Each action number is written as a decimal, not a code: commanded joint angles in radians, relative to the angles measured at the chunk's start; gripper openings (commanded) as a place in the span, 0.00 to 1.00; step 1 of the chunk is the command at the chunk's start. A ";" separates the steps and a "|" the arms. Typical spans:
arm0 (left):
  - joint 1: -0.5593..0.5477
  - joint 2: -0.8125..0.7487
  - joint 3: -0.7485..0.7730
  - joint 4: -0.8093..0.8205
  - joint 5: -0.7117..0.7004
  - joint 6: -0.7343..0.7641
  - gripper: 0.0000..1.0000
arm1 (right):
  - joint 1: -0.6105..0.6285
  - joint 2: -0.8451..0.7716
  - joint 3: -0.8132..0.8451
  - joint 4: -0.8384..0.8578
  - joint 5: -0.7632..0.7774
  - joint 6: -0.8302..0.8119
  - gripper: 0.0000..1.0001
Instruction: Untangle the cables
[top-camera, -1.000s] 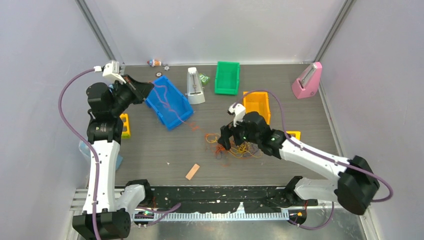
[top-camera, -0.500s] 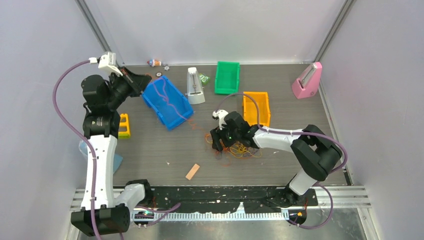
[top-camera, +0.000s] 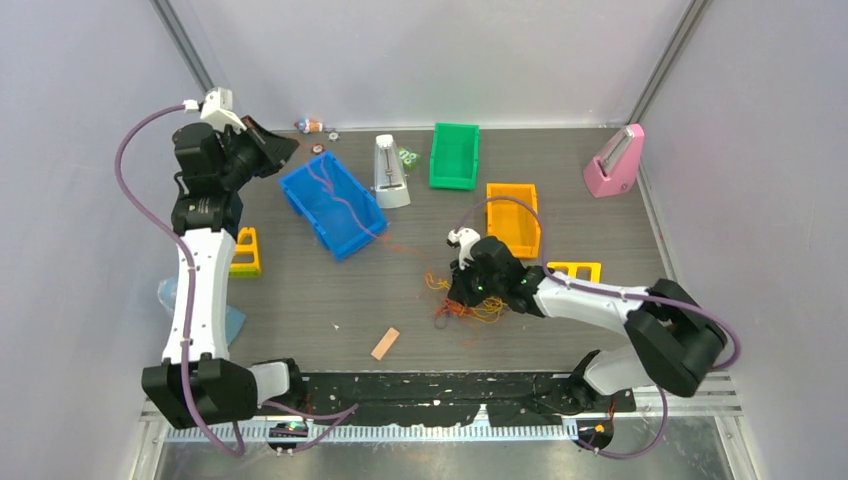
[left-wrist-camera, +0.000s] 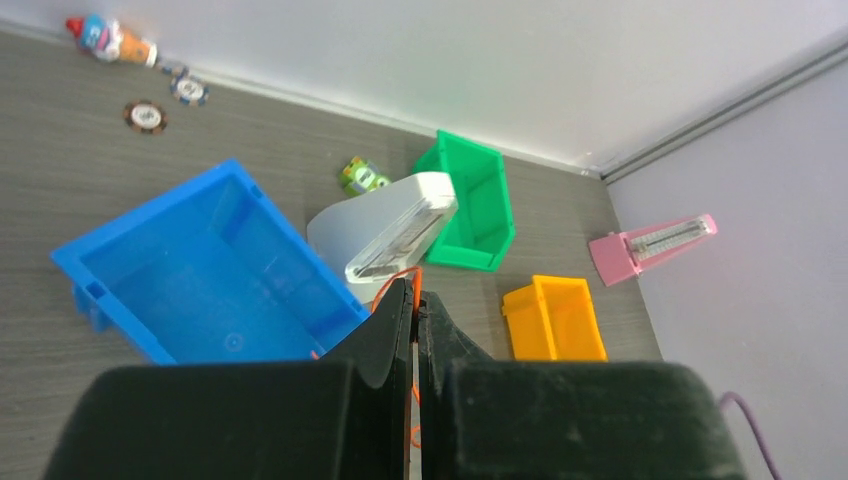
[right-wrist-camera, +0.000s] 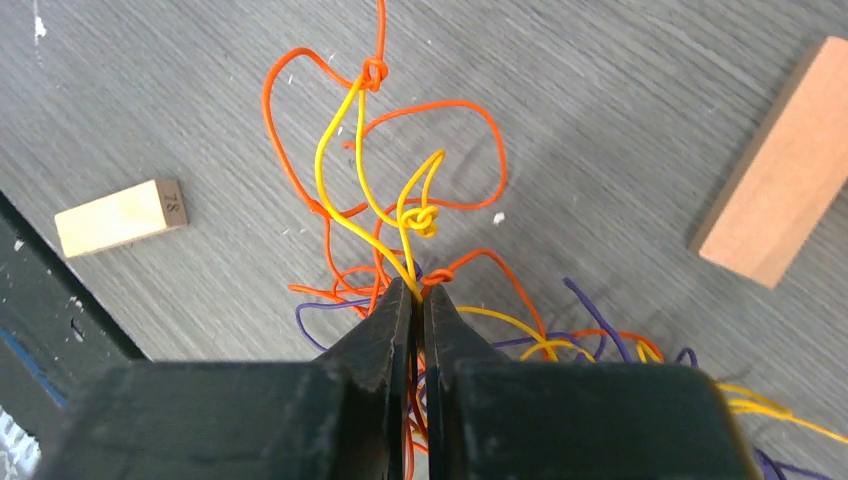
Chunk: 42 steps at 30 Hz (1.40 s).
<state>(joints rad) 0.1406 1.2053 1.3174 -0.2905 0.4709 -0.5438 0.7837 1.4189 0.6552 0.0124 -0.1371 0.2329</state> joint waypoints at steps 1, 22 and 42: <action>0.001 0.049 -0.062 0.068 -0.058 -0.053 0.00 | 0.003 -0.131 -0.068 0.019 -0.015 0.034 0.05; -0.051 0.400 0.066 -0.038 -0.268 0.004 0.02 | 0.020 -0.227 -0.052 0.069 -0.169 0.049 0.05; -0.203 0.067 -0.222 -0.192 -0.176 0.026 0.99 | 0.025 -0.179 0.009 0.104 -0.077 0.085 0.05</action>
<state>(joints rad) -0.0006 1.3586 1.1503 -0.4225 0.2741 -0.5148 0.8043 1.2446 0.6331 0.0597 -0.2333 0.3016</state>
